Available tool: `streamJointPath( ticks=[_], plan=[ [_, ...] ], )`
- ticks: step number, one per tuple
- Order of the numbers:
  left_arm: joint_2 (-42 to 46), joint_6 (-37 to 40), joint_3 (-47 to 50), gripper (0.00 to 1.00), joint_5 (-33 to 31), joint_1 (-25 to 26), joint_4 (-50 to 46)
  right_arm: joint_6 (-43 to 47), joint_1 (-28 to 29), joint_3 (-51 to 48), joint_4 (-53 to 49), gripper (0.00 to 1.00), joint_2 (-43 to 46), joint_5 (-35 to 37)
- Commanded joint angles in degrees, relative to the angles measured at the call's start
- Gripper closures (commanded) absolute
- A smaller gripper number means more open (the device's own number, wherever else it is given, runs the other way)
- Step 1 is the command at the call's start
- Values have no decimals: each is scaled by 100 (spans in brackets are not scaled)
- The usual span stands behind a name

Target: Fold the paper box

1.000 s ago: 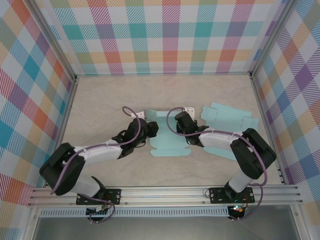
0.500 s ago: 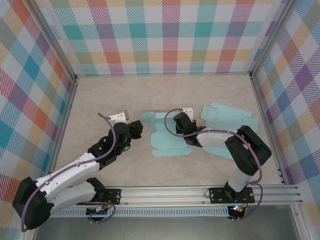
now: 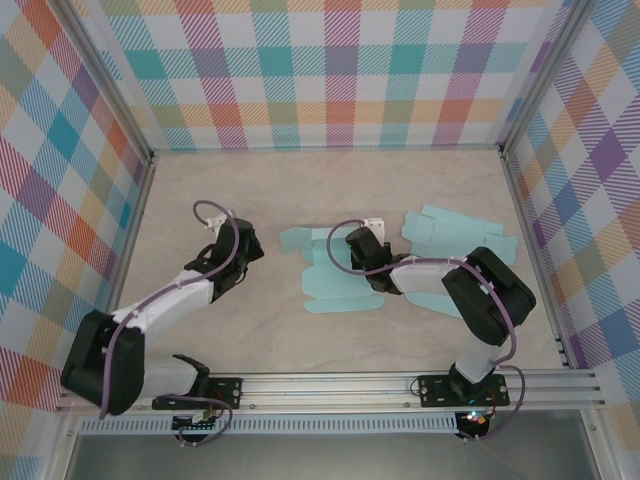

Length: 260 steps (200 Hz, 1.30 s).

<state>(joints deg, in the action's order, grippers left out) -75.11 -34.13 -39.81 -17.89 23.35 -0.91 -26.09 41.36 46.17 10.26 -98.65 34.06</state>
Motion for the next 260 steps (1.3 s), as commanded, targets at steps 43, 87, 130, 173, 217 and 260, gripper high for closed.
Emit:
streamJointPath(
  ticks=[43,87,130,173,217,260],
  plan=[
    [-1549,-3,-718,81,979,-208,995,82,38,23,74,100,-92,-50],
    [-2150,19,-917,83,1331,-208,1267,77,43,70,59,100,-141,-93],
    [-2295,145,-777,84,1811,-183,1750,75,38,120,39,100,-218,-124],
    [-2127,331,-465,86,2204,-55,2104,39,38,173,-2,100,-330,-122],
    [-2093,425,-347,87,2472,176,2252,6,38,242,-41,100,-411,-117],
    [-2043,387,-324,88,2539,477,2313,8,38,278,-100,100,-427,-114]
  ],
)
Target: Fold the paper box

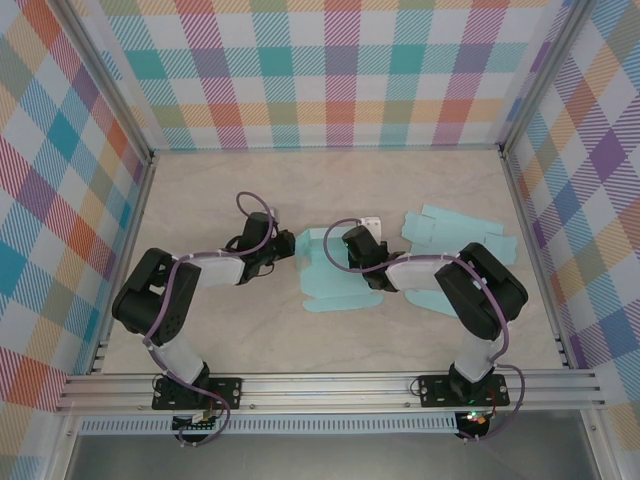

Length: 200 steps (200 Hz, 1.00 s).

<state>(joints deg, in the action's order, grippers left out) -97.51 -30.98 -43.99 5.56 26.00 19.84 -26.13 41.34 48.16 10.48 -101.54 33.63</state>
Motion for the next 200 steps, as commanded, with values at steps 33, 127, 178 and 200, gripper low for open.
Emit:
streamJointPath(
  ticks=[33,127,178,200],
  plan=[
    [214,49,145,88,182,408,325,38,41,96,-121,100,-157,-83],
    [723,809,533,85,-304,730,-130,12,41,97,-95,100,-219,-99],
    [717,1232,423,78,-385,910,-279,53,45,114,-116,100,-229,-111],
    [682,1340,358,75,-472,981,-329,49,36,87,-111,100,-194,-114]
  ],
)
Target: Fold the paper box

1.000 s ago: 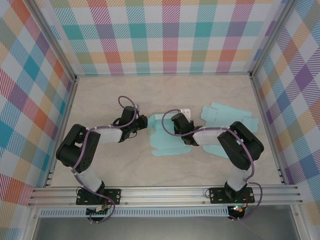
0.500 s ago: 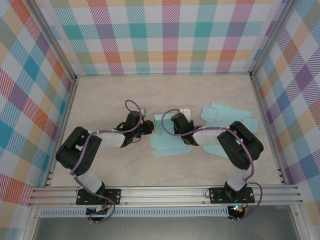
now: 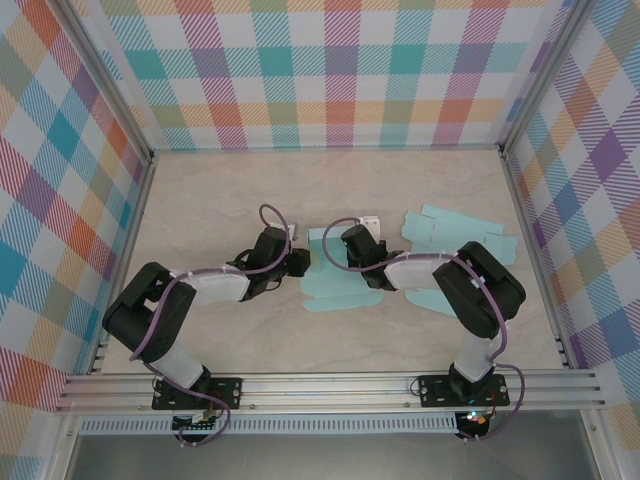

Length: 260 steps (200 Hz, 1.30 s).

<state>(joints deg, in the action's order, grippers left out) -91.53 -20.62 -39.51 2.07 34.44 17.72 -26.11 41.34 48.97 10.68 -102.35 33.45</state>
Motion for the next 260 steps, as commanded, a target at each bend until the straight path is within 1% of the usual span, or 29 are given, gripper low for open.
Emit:
streamJointPath(
  ticks=[1,42,84,111,140,186,208,215,238,260],
  plan=[
    [83,308,-96,75,-125,140,-118,50,38,11,-133,100,-108,-95],
    [73,490,-147,74,-289,245,-196,44,45,-28,-110,100,-92,-122],
    [58,752,-235,69,-358,353,-212,44,41,-36,-98,100,-97,-161],
    [-45,758,-285,69,-725,362,-107,53,41,-78,-66,100,-62,-226],
    [-193,753,-283,70,-1081,388,278,80,41,-163,32,100,-6,-313],
    [-451,992,-325,75,-1671,560,878,53,41,-220,39,100,61,-392],
    [-576,1171,-338,78,-2064,688,1140,53,41,-237,53,100,50,-439],
    [-614,1200,-343,80,-2188,719,1210,55,36,-239,57,100,53,-457],
    [-733,1156,-371,89,-2642,784,1351,41,45,-247,66,100,32,-514],
    [-815,1067,-372,93,-2958,802,1516,3,49,-256,68,100,10,-573]
  ],
)
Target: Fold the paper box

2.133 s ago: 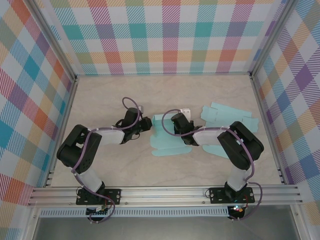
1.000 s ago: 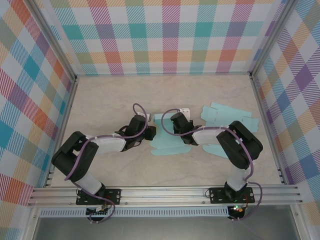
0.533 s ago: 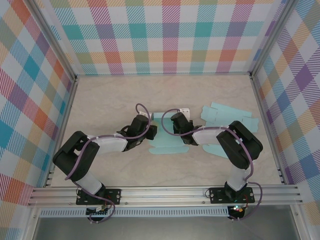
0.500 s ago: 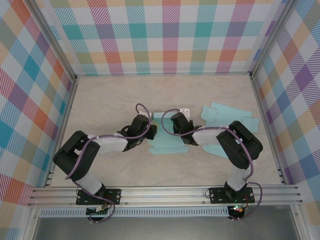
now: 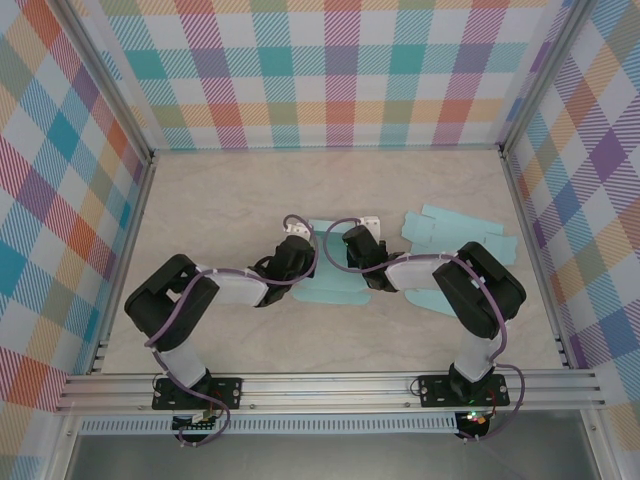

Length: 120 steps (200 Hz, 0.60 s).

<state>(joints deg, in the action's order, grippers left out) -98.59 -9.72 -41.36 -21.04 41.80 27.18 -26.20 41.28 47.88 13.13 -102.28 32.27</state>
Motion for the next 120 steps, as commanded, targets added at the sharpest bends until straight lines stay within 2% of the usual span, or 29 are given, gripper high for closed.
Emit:
streamJointPath(
  ticks=[1,27,51,80,94,120],
  plan=[
    [-113,-22,-182,94,-660,65,583,6,56,-147,-178,100,5,-457],
    [-177,-151,-185,97,-926,82,732,-9,71,-144,-178,100,-20,-501],
    [-236,-27,-242,95,-771,83,819,-8,82,-147,-179,100,-27,-520],
    [-185,211,-212,80,-517,83,860,18,91,-149,-194,100,10,-524],
    [-111,354,-227,66,-424,78,727,29,89,-172,-188,100,27,-526],
    [-12,515,-335,57,-405,40,362,46,89,-189,-157,100,46,-556]
  ],
)
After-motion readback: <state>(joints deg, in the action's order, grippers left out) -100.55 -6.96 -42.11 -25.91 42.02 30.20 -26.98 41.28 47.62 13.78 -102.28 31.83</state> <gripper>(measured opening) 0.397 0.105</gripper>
